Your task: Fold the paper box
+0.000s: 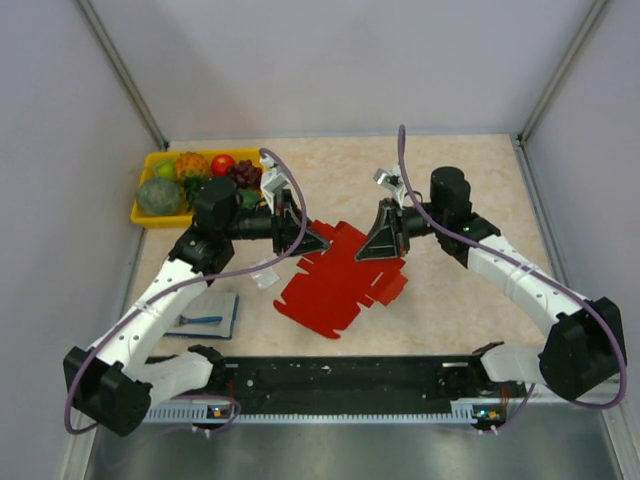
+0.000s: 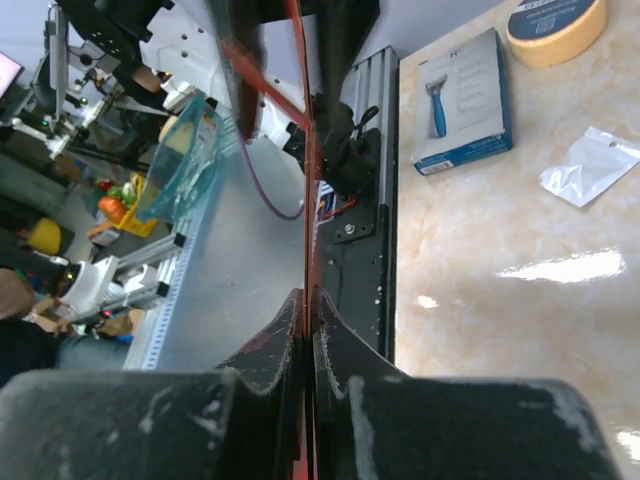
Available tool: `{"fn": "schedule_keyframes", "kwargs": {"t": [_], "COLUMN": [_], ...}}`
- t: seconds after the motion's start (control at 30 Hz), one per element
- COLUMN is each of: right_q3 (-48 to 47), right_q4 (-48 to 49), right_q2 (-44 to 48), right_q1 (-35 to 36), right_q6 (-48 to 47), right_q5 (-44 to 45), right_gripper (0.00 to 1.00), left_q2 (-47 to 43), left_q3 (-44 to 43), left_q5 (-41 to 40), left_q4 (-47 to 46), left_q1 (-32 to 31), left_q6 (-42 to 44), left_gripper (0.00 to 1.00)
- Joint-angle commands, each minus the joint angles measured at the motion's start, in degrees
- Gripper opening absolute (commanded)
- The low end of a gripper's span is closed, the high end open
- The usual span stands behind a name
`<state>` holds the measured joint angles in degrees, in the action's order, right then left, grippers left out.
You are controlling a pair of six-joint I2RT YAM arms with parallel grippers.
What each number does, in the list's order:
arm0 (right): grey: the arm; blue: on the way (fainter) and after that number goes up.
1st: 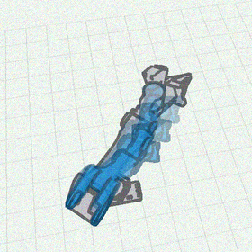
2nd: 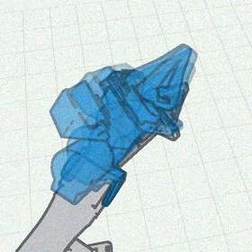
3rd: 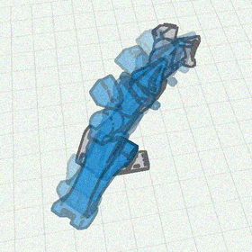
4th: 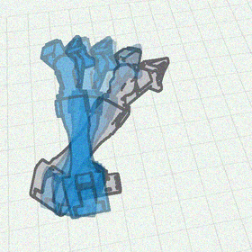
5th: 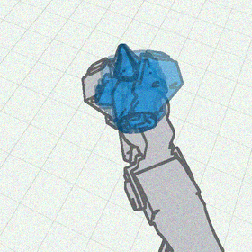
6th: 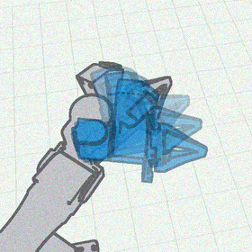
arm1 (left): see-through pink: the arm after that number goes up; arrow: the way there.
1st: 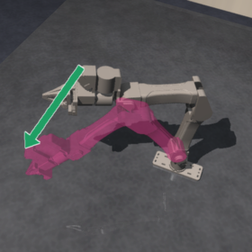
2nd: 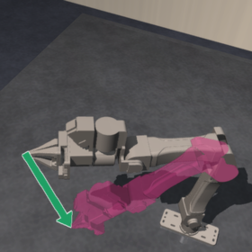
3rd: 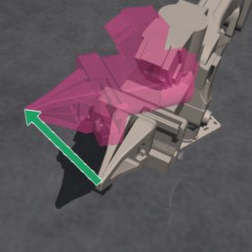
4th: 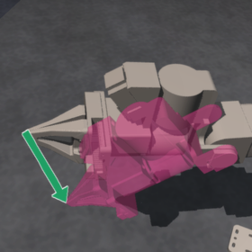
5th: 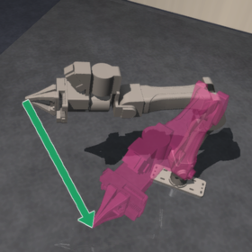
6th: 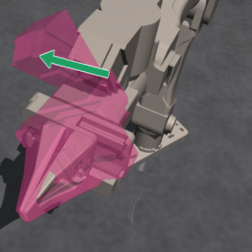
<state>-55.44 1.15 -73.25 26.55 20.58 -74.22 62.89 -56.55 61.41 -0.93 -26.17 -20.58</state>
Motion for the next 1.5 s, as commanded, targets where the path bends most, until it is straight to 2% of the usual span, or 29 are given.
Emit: {"fn": "schedule_keyframes", "kwargs": {"t": [0.0,0.03,0.07,0.1,0.13,0.17,0.2,0.3,0.4,0.5,0.67,0.8,0.97,1.03,1.13,1.23,1.37,1.47], "right_q3": [0.95,1.21,3.04,3.93,4.72,4.55,4.29,2.88,1.92,1.13,1.39,2.44,2.53,2.53,2.44,2.44,2.27,2.0], "right_q4": [9.49,9.4,15.58,20.08,24.73,30.96,31.8,29.97,30.4,29.62,33.12,38.39,38.41,36.66,32.09,29.8,29.35,29.0], "right_q2": [-0.75,-0.75,-0.66,-0.66,-1.01,-1.8,-2.15,-2.16,-2.68,-3.38,-4.0,-4.27,-4.79,-4.71,-3.92,-3.48,-3.47,-3.39], "right_q1": [0.09,-1.74,-2.8,-3.6,-4.48,-4.75,-4.84,-5.19,-5.54,-5.72,-5.8,-5.8,-5.8,-5.72,-5.72,-5.72,-5.28,-5.36], "right_q6": [4.39,4.99,7.09,13.55,17.0,19.47,21.15,20.03,20.73,20.56,22.83,26.96,27.06,25.48,22.14,20.65,20.38,20.38], "right_q5": [-0.76,-0.84,-1.28,-2.07,-3.2,-5.22,-5.67,-5.07,-4.36,-3.66,-3.48,-3.83,-3.83,-3.74,-3.13,-2.16,-1.72,-0.85], "right_gripper": [0.0,0.0,0.0,0.0,0.0,0.0,0.0,0.0,0.0,0.0,0.0,0.0,0.0,0.0,0.0,0.0,0.0,0.0], "left_q2": [-3.03,-4.0,-6.36,-7.6,-9.09,-10.93,-11.12,-8.5,-5.86,-3.92,-3.92,-3.13,-2.86,-3.74,-6.01,-9.35,-9.37,-9.1], "left_q3": [0.65,1.35,4.84,7.22,9.68,13.54,14.88,17.44,19.81,20.26,19.73,17.62,16.56,16.65,15.16,14.37,13.75,12.79], "left_q5": [-1.11,-0.77,-0.41,-1.54,-2.86,-3.92,-4.36,-0.51,2.92,7.05,8.38,8.29,7.94,7.24,4.79,1.71,1.6,0.3], "left_q4": [-2.85,-2.94,-5.98,-10.02,-15.19,-16.9,-18.39,-24.98,-37.09,-44.57,-42.23,-36.25,-38.18,-38.18,-29.77,-21.85,-21.57,-18.68], "left_q1": [2.69,7.41,9.98,12.44,16.99,18.77,19.83,20.37,20.02,19.58,17.65,14.84,12.46,12.38,12.03,11.15,8.78,7.19], "left_q6": [-5.42,-6.83,-11.72,-14.81,-17.63,-21.48,-22.83,-27.92,-35.83,-40.94,-38.32,-33.57,-33.83,-33.13,-26.31,-20.41,-19.76,-17.92], "left_gripper": [0.67,0.75,0.76,0.72,0.67,0.61,0.52,0.46,0.4,0.36,0.29,0.23,0.2,0.21,0.22,0.27,0.31,0.3]}}
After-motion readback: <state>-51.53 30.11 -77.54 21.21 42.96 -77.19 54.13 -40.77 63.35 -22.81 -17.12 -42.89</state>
